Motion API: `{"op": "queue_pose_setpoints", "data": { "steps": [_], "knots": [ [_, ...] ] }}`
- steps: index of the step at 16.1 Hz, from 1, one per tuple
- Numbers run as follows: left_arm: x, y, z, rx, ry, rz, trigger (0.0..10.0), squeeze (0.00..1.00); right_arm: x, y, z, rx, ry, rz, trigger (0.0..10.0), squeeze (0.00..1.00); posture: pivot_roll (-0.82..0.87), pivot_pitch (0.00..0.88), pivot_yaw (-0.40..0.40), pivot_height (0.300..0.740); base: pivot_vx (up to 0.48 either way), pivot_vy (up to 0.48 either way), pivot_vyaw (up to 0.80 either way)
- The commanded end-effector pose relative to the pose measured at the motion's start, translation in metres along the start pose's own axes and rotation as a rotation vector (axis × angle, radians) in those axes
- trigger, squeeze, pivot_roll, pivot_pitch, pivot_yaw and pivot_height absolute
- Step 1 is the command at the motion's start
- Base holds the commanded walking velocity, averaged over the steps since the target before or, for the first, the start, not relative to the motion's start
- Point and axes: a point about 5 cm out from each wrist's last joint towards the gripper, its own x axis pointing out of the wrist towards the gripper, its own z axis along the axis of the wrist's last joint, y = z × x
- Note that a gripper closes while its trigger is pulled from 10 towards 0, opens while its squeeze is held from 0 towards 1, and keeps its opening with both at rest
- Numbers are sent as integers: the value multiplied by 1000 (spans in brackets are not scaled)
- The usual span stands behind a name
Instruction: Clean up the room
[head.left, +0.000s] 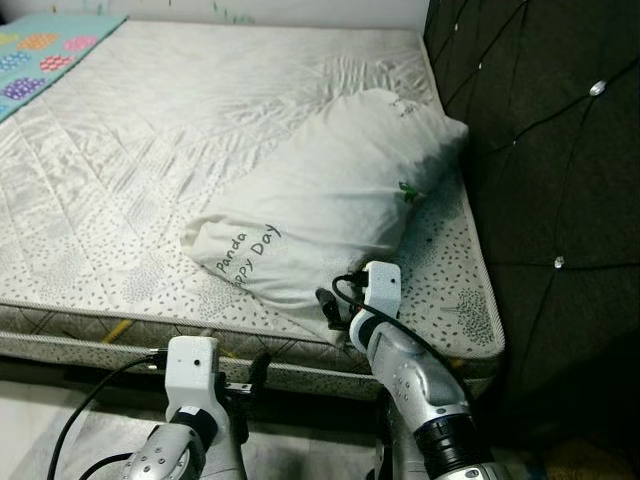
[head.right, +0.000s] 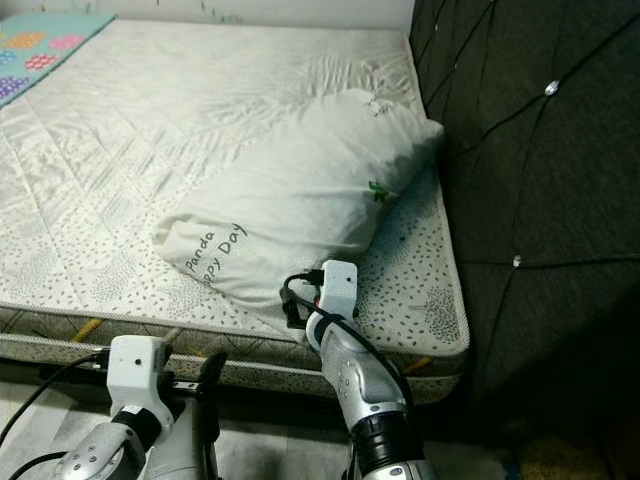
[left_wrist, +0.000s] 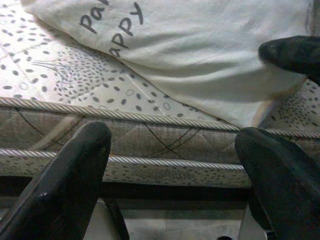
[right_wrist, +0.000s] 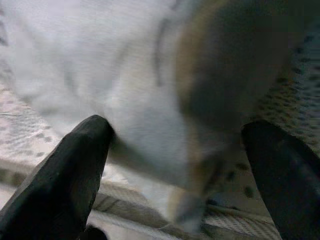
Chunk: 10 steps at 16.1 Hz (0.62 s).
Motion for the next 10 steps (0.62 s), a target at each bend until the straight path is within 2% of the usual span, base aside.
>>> {"op": "queue_pose_setpoints", "data": {
  "steps": [1, 6, 8, 9, 10],
  "knots": [
    [-1, -1, 3, 7, -4, 8, 10000, 0, 2, 48, -12, 78, 15, 69, 10000, 0, 84, 131, -8, 574, 0, 0, 0],
    [-2, 1, 3, 6, -5, 19, 10000, 0, 10, 61, -7, 89, -8, 64, 10000, 0, 96, 119, -18, 574, 0, 0, 0],
    [-1, 0, 4, 6, -7, 19, 10000, 0, 12, 67, -5, 117, -21, 78, 1608, 0, 98, 114, -17, 574, 0, 0, 0],
    [-1, -1, 4, 7, -8, 18, 10000, 0, 12, 69, -4, 130, -28, 89, 0, 0, 98, 112, -17, 574, 0, 0, 0],
    [0, -1, 5, 8, -10, 17, 10000, 0, 12, 72, -3, 154, -39, 106, 0, 0, 100, 109, -16, 574, 0, 0, 0]
  ]
}}
